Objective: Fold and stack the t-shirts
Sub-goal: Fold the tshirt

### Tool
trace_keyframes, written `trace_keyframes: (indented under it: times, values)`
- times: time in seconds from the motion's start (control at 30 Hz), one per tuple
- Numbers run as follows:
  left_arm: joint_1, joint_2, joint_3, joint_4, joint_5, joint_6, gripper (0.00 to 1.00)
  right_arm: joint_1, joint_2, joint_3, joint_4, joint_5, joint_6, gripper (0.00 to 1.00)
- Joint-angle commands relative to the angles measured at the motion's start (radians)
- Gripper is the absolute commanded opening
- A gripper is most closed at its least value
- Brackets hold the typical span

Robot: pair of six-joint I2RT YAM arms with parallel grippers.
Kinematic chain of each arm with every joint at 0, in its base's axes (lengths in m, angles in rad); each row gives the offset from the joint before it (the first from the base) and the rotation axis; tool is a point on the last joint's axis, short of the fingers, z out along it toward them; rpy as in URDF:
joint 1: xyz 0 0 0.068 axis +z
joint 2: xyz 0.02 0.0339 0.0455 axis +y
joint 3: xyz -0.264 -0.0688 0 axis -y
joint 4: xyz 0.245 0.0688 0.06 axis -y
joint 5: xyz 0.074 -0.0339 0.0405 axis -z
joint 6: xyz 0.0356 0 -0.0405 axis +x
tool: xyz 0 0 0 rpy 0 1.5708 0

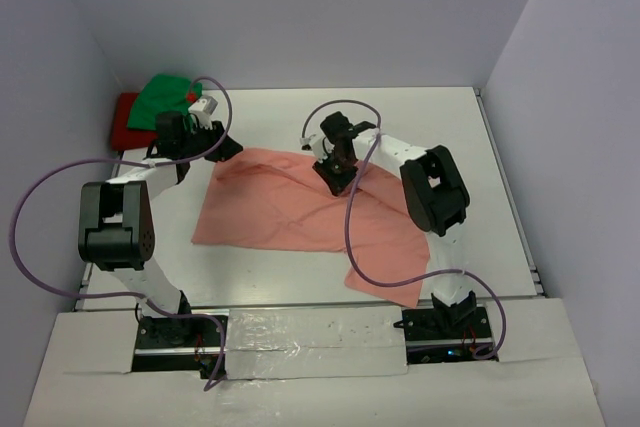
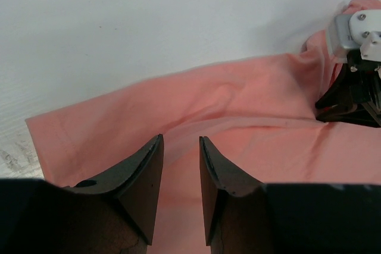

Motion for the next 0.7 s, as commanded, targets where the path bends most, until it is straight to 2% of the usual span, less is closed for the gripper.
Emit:
trace_keyframes:
  times: [0.0, 0.23, 0.57, 0.67]
  values:
    - [-0.001, -0.022, 0.008, 0.013, 0.049, 0.011, 0.39, 0.028, -0.048, -0.033, -0.142, -0.117, 0.015, 0.33]
    - [-0.001, 0.012, 0.046, -0.009, 0.085, 0.024, 0.40, 0.036, -0.071, -0.045, -0.113, -0.065, 0.021, 0.35]
    - [-0.003, 0.007, 0.027, 0.017, 0.094, 0.016, 0.39, 0.036, -0.094, -0.056, 0.060, 0.147, 0.079, 0.34]
    - [-0.003, 0.004, 0.007, 0.037, 0.085, 0.011, 0.39, 0.036, -0.070, -0.030, 0.137, 0.268, 0.111, 0.34]
